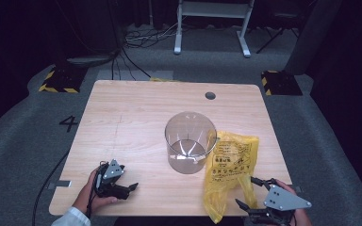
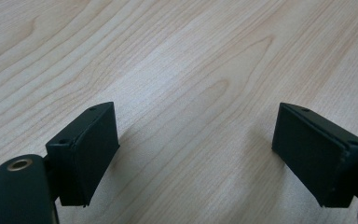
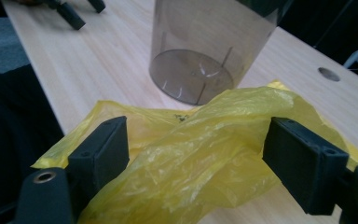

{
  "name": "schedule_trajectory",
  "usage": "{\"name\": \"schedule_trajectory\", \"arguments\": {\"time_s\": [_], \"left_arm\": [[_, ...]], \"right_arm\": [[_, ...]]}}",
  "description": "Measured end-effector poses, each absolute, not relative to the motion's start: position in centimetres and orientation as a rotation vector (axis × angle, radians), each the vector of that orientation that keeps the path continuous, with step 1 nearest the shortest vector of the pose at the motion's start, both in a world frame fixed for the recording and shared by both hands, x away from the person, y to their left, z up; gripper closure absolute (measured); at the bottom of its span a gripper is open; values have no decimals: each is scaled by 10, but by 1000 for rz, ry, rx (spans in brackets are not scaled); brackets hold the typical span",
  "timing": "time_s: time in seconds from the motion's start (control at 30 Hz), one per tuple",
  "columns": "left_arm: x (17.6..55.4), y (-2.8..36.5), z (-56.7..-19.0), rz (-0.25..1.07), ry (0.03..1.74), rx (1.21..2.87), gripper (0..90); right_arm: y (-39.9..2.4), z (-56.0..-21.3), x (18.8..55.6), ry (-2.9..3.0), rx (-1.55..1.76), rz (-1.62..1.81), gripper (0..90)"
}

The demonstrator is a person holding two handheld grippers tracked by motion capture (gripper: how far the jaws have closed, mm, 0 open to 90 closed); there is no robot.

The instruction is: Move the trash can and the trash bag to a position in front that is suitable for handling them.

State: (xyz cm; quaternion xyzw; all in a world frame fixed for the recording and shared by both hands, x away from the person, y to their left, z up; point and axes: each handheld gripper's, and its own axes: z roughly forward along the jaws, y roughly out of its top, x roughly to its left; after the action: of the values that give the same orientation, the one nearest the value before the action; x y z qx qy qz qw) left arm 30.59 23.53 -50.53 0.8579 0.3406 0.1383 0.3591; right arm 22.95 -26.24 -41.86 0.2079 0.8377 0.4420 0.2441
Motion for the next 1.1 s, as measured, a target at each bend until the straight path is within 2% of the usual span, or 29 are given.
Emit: {"name": "schedule_trajectory", "arguments": {"time_s": [0.1, 0.13, 0.17, 0.27, 0.4, 0.53, 0.73, 0.87, 0.97, 1.1], "left_arm": [[306, 235, -505, 358, 880, 2212, 141], [306, 235, -505, 357, 881, 2212, 141], [306, 235, -505, 358, 880, 2212, 141], [306, 235, -505, 357, 880, 2212, 141], [306, 235, -505, 357, 881, 2212, 141], [306, 235, -505, 356, 881, 2212, 140], [306, 235, -505, 357, 880, 2212, 140], [306, 235, -505, 356, 880, 2212, 141], [306, 235, -505, 354, 880, 2212, 140], [306, 235, -505, 354, 879, 2212, 140]], "right_arm": [[-258, -417, 229, 2288, 599, 1167, 226], [-254, -421, 232, 2312, 636, 1009, 228], [-254, -421, 232, 2312, 636, 1009, 228], [-253, -431, 241, 2408, 705, 873, 287], [-254, -447, 247, 2528, 753, 771, 277], [-266, -448, 245, 2462, 871, 868, 226], [-282, -451, 238, 2360, 893, 891, 216], [-302, -464, 233, 2315, 1010, 1068, 233], [-311, -472, 232, 2281, 1051, 1029, 231], [-318, -469, 223, 2284, 980, 1064, 209]]}}
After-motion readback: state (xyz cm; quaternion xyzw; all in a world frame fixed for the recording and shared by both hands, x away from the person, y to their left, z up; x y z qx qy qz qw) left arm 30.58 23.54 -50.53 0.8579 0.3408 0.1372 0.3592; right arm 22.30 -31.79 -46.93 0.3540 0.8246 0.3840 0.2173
